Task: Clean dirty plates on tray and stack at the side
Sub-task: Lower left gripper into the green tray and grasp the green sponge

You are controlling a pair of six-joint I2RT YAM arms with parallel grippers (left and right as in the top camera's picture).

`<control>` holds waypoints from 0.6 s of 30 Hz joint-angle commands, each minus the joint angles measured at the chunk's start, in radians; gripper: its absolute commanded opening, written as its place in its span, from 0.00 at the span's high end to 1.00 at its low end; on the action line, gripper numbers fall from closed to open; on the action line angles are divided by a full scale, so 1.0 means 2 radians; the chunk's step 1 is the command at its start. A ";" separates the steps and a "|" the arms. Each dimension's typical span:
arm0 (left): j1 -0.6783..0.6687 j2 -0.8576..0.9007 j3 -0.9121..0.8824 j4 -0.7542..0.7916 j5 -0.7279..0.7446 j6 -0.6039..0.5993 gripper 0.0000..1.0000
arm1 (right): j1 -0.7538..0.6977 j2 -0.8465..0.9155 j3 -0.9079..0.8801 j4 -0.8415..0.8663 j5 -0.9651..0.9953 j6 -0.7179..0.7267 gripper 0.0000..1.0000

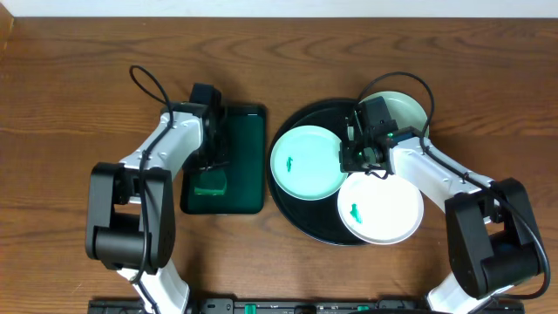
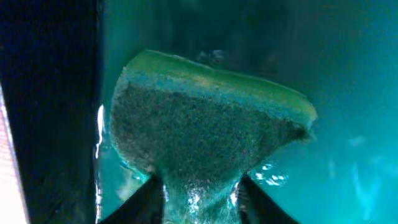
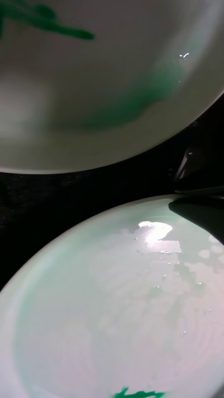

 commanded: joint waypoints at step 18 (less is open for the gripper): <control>-0.001 -0.145 -0.003 -0.016 -0.003 -0.008 0.93 | 0.000 0.009 -0.004 -0.001 0.010 0.004 0.99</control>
